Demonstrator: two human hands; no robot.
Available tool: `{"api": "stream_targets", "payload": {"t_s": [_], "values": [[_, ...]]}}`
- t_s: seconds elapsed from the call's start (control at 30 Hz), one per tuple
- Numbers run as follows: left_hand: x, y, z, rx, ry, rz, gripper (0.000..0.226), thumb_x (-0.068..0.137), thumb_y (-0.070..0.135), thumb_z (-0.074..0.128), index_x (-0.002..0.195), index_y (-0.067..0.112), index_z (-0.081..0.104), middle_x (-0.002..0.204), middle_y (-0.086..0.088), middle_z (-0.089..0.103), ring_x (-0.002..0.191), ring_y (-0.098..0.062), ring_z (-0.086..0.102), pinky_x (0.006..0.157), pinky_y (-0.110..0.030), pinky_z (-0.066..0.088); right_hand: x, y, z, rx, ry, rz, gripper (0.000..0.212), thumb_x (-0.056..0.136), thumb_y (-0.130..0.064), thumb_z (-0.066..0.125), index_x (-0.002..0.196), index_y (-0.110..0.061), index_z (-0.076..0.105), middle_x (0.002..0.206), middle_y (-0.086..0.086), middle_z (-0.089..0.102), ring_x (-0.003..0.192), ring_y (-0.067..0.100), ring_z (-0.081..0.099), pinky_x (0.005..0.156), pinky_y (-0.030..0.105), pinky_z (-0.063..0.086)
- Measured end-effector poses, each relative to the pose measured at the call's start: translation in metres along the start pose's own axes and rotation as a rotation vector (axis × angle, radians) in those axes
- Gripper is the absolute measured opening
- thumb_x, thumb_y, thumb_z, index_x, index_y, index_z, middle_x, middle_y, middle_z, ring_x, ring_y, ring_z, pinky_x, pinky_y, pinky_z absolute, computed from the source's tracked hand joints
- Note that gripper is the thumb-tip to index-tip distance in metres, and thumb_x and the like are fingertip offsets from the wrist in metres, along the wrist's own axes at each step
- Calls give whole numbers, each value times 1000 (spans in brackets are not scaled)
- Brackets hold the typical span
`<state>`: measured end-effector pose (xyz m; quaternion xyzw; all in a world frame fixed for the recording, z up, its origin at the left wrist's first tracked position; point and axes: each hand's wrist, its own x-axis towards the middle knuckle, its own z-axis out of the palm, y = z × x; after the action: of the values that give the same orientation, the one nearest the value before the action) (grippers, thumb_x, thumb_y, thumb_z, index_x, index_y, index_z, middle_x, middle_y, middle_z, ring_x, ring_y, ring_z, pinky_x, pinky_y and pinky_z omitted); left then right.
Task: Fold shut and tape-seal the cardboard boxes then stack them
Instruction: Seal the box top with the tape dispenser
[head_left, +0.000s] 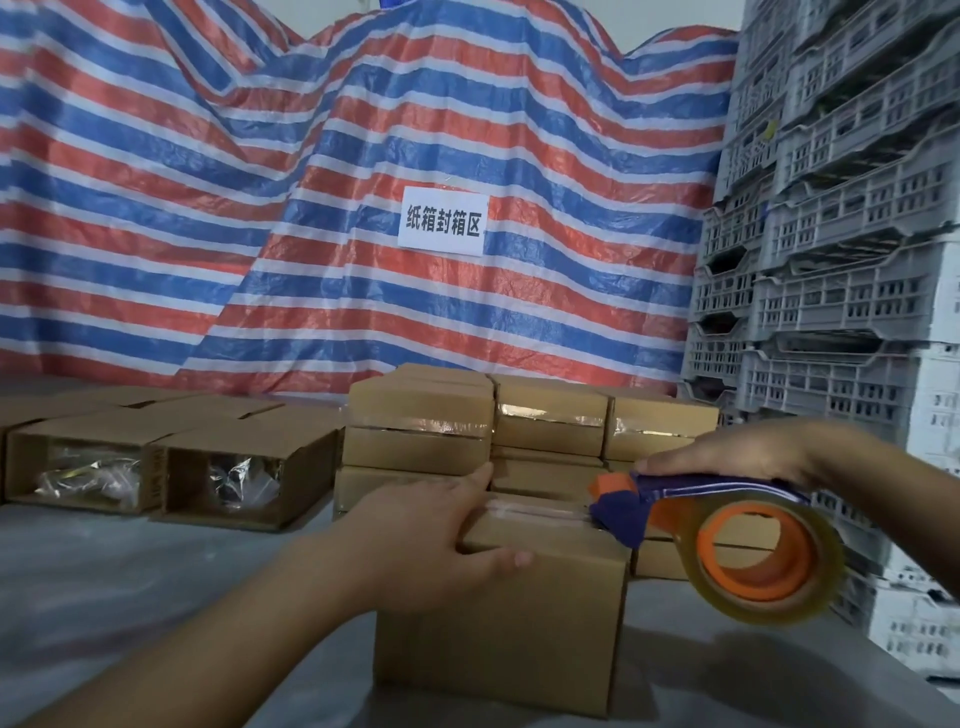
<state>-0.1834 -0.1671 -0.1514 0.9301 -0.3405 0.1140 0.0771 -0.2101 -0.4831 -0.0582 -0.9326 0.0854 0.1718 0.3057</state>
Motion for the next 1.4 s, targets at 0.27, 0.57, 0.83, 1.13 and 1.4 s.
{"api": "stream_targets", "payload": {"t_s": [0.27, 0.57, 0.83, 1.13, 1.4], "values": [[30, 68, 3, 54, 37, 131, 90, 80, 82, 45, 150, 29, 27, 156, 2, 32, 138, -18, 35, 110, -38, 24, 3, 12, 3, 54, 7, -80, 62, 74, -72, 67, 101, -16, 73, 82, 6, 69, 63, 16, 63, 61, 25, 52], [35, 70, 21, 151, 97, 142, 88, 80, 83, 41, 143, 22, 41, 144, 1, 47, 123, -16, 48, 98, -36, 42, 8, 26, 7, 105, -14, -87, 71, 77, -71, 64, 110, -9, 71, 84, 8, 68, 65, 19, 62, 64, 26, 51], [36, 65, 25, 101, 66, 147, 96, 81, 83, 40, 155, 29, 14, 159, 3, 28, 138, -17, 36, 106, -36, 33, -23, 18, -31, 55, -32, -42, 62, 74, -63, 71, 104, -9, 72, 76, 6, 67, 57, 16, 62, 55, 24, 52], [35, 67, 25, 64, 44, 152, 81, 83, 81, 41, 150, 47, 11, 157, 4, 28, 138, -18, 33, 105, -37, 32, -35, 20, -21, -489, 152, 43, 81, 58, -94, 51, 86, -21, 74, 71, -2, 70, 58, 11, 64, 66, 24, 52], [34, 68, 23, 53, 31, 182, 76, 86, 77, 41, 151, 48, 13, 149, 4, 38, 131, -17, 40, 102, -36, 35, -31, -18, 16, -762, 338, 17, 64, 77, -82, 53, 69, -21, 68, 51, -9, 62, 47, 8, 59, 60, 27, 50]]}}
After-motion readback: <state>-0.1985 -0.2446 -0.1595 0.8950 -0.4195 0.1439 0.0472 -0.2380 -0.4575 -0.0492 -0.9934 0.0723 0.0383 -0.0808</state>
